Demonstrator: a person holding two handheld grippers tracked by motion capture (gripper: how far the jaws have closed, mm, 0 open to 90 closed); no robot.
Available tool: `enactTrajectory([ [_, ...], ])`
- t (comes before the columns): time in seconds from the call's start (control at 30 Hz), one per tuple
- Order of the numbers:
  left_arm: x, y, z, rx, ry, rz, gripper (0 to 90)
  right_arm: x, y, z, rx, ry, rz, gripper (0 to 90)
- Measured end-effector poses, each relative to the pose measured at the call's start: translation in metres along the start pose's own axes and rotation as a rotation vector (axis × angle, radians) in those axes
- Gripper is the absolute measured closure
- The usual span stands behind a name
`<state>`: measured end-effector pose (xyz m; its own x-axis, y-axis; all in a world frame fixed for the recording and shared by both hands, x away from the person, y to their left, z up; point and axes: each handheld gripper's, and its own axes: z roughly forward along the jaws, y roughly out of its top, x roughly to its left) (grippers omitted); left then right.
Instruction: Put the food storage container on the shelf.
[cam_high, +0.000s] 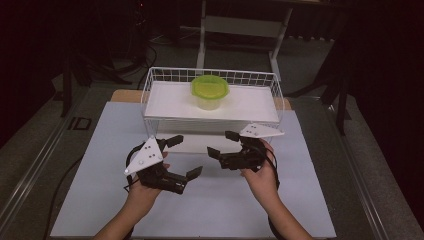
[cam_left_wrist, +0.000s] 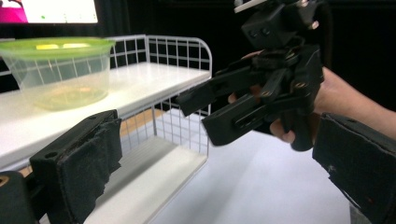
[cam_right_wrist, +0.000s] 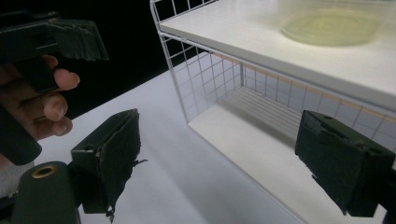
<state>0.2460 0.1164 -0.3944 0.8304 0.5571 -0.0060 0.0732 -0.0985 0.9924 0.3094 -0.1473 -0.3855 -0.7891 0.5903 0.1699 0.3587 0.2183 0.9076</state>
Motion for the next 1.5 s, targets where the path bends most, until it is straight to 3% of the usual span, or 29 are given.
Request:
enactTrajectory([
  [0.17,-0.001,-0.013,0.004,0.031,-0.044,0.012,1.9,-0.004,-0.015,-0.007,-0.023,-0.026,0.0,14.2],
  [0.3,-0.002,-0.02,0.004,0.042,-0.049,0.006,1.9,-0.009,-0.027,-0.012,-0.015,-0.034,0.013,14.2],
  [0.43,0.0,-0.03,0.003,0.054,-0.03,-0.008,1.9,-0.012,-0.038,-0.014,-0.008,-0.053,0.007,14.3],
  [0.63,0.005,-0.054,0.002,0.107,-0.008,-0.02,1.9,-0.021,-0.068,-0.016,0.033,-0.014,-0.008,14.4],
  [0.67,0.007,-0.062,0.001,0.111,-0.005,-0.043,1.9,-0.021,-0.072,-0.017,0.042,-0.017,-0.008,14.4],
  [0.93,0.011,-0.083,-0.008,0.15,0.015,-0.064,1.9,-0.028,-0.092,-0.022,0.037,-0.018,0.01,14.4],
  [1.23,0.015,-0.099,-0.019,0.176,0.031,-0.075,1.9,-0.034,-0.108,-0.032,0.037,-0.021,0.01,14.3],
  [1.5,0.017,-0.11,-0.032,0.205,0.064,-0.075,1.9,-0.042,-0.121,-0.048,0.039,-0.055,0.028,14.4],
])
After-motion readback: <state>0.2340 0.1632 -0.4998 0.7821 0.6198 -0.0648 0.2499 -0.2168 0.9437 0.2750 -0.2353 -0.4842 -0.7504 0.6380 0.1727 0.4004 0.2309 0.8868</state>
